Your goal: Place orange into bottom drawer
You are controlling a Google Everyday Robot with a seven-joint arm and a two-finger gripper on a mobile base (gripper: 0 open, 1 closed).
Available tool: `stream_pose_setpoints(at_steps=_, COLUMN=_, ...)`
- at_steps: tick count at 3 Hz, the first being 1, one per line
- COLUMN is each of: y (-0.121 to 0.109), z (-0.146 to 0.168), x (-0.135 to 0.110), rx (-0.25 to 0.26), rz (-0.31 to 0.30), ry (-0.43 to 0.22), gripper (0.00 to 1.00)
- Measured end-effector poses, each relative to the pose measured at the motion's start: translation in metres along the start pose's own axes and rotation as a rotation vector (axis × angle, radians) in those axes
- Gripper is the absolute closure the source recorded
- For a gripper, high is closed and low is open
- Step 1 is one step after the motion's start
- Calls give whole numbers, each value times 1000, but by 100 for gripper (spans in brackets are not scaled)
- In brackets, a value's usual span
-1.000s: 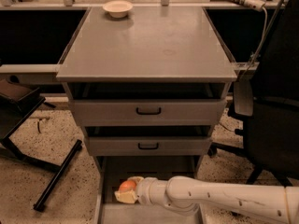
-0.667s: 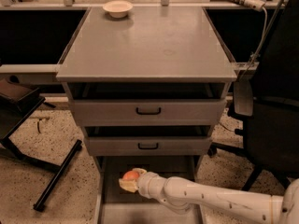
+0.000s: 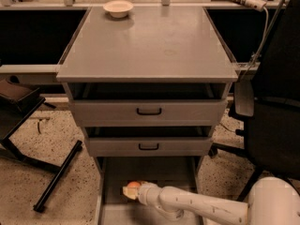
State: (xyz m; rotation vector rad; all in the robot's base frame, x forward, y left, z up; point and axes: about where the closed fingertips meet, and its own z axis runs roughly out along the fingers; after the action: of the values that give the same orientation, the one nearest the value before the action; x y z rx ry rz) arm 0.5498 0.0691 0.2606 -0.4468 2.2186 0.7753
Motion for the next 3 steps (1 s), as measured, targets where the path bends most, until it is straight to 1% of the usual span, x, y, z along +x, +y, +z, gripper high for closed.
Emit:
stream_pose_setpoints(at_steps=1, y=-17, z=15, x=32, rx=-8, rz=63, ry=59, gripper=100)
stream_pose_setpoints(at_steps=2, y=-19, z=16, x=33, rx=-8, rz=64, ry=62, gripper=100)
stream_pose_setpoints(at_steps=3, y=-34, z=35, x=49, rx=13, rz=114, ry=76, gripper=100)
